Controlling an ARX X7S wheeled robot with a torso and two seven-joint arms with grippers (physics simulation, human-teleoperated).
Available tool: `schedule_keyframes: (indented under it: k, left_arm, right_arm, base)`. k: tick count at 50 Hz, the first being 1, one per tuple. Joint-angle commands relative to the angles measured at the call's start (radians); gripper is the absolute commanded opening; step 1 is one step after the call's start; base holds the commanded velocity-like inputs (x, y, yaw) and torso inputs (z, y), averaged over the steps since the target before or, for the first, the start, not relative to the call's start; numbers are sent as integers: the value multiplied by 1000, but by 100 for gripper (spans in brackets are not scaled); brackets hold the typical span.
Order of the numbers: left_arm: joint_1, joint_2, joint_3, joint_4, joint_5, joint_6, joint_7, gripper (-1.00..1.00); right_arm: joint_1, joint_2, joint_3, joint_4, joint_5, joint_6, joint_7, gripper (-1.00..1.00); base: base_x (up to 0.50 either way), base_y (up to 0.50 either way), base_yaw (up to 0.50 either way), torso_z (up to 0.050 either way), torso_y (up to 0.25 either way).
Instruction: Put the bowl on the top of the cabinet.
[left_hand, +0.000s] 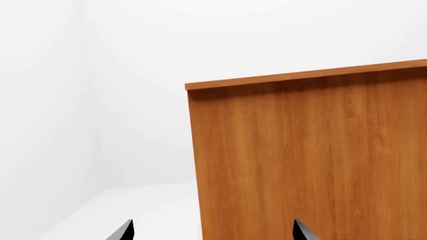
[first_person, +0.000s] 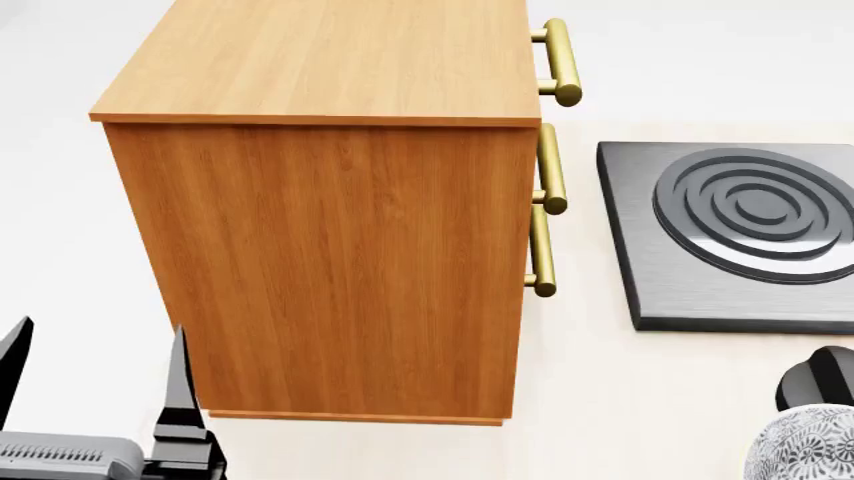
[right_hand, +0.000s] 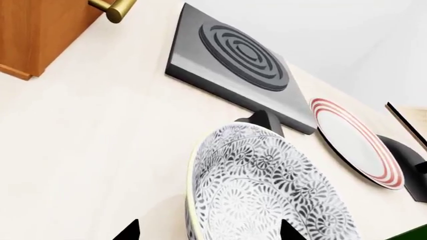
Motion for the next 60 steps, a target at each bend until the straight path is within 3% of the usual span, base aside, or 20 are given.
schedule_keyframes:
  k: [1, 60]
  left_arm:
    - [0, -2, 1, -5, -3, 5, -2, 100]
    - [-3, -17, 10, 7, -14, 2, -21, 100]
  right_arm:
    - [2, -3, -1, 3, -1, -2, 0, 100]
    - [24, -17, -14, 40, -15, -8, -12, 100]
  base:
    - [0, 0, 0, 0, 0]
    - [0, 0, 0, 0, 0]
